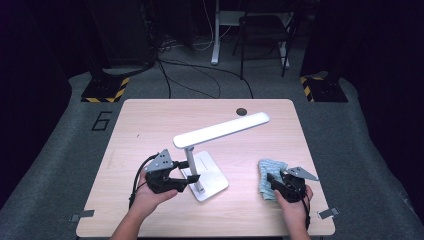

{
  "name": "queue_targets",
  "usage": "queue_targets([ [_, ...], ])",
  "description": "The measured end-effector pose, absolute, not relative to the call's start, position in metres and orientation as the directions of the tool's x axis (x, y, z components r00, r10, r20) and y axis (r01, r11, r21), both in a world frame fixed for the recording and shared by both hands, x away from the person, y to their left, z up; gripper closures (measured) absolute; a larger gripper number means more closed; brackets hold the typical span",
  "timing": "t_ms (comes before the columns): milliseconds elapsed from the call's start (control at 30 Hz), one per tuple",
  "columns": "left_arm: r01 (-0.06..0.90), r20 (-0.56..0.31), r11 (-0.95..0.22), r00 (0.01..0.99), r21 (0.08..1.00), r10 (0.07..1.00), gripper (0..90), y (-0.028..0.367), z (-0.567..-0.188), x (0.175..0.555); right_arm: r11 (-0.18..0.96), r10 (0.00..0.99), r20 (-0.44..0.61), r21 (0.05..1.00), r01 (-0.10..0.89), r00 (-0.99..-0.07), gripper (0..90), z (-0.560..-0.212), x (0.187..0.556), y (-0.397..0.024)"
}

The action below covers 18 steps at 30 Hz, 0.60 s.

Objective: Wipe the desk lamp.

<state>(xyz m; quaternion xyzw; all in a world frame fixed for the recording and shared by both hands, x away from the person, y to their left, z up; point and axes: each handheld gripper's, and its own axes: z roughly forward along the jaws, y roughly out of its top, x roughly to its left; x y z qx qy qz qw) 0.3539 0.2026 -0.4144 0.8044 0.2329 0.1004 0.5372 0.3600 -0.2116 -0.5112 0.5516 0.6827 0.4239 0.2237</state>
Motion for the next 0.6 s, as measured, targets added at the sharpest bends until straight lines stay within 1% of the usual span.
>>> queue_targets([
  [67,0.253,-0.071,-0.328,0.876,0.91,0.478,43.9,0.2049,-0.4145,0.353,0.023,0.936,0.179,0.828,0.56,-0.304,46.1,-0.5105,0.3598,-0.2111],
  [167,0.252,-0.074,-0.328,0.879,0.91,0.47,47.9,0.2076,-0.4147,0.3514,-0.003,0.934,0.201,0.83,0.558,-0.294,42.6,-0.5091,0.3588,-0.2109],
  [267,0.265,-0.099,-0.323,0.887,0.908,0.451,50.9,0.2084,-0.4146,0.3488,-0.009,0.933,0.204,0.835,0.549,-0.296,42.2,-0.5085,0.3585,-0.212],
  [400,0.245,-0.08,-0.334,0.895,0.91,0.438,51.0,0.2066,-0.4146,0.3474,-0.011,0.934,0.206,0.834,0.551,-0.293,42.3,-0.5076,0.3578,-0.2116],
  [467,0.256,-0.098,-0.325,0.897,0.91,0.432,50.5,0.2049,-0.4153,0.3495,-0.01,0.933,0.205,0.835,0.55,-0.295,42.3,-0.5075,0.3577,-0.2114],
  [600,0.253,-0.099,-0.332,0.904,0.909,0.416,50.1,0.1995,-0.4161,0.354,-0.026,0.933,0.216,0.838,0.546,-0.288,42.3,-0.5076,0.3571,-0.2117],
])
